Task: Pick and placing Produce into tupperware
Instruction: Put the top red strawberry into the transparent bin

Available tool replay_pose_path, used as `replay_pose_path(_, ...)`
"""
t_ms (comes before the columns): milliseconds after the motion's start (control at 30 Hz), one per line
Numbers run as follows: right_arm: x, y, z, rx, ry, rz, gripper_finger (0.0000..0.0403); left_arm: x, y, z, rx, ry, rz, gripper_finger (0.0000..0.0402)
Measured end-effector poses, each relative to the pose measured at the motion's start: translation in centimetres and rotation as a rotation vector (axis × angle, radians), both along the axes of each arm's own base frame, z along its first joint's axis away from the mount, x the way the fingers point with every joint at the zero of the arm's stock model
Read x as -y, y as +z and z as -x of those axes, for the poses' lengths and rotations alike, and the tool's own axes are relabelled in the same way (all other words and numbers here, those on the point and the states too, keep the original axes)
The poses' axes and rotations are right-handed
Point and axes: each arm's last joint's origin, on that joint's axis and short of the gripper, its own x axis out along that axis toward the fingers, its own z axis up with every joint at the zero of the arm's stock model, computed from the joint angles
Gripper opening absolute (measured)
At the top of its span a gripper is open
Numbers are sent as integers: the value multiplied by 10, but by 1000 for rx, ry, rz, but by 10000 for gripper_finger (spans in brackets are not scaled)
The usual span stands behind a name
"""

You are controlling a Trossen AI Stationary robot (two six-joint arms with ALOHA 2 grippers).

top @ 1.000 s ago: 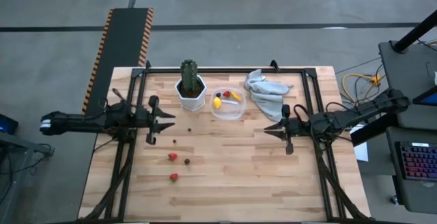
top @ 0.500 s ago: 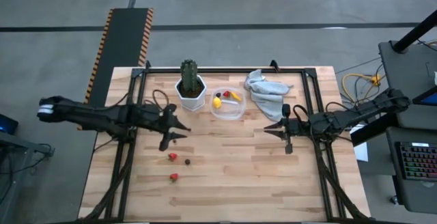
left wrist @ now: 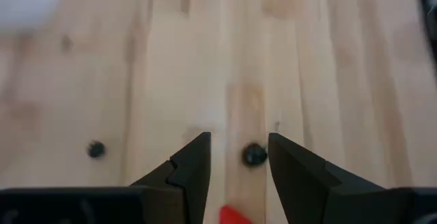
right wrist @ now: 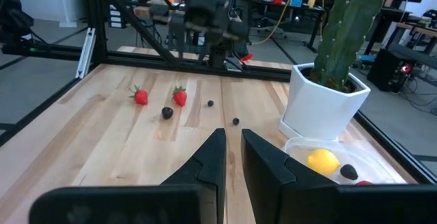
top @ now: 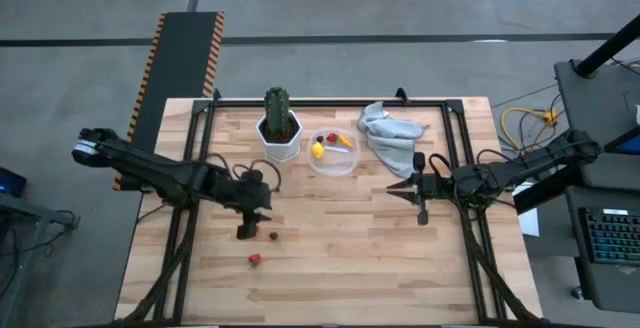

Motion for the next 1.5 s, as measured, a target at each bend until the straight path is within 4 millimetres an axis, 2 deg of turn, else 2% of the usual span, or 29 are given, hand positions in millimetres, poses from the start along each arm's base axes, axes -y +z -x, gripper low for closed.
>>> replay_pose_path(167,0,0,0,0,2,16,38,15,-12,-11,-82,8,22,131)
replay_pose_path(400,0,0,0,-1,3,19,38,29,-15,-22,-125,60,74,131)
replay_pose_path(800,0,-6,1,-55,2,23,38,39,-31,-25,-228,134,94,131)
replay_pose_path(1200,0,-9,2,-84,-4,-3,38,45,-30,-37,-234,183,132,131)
replay_pose_path(1500,1,-10,2,-102,-4,2,38,53,-36,-42,-271,161,125,131)
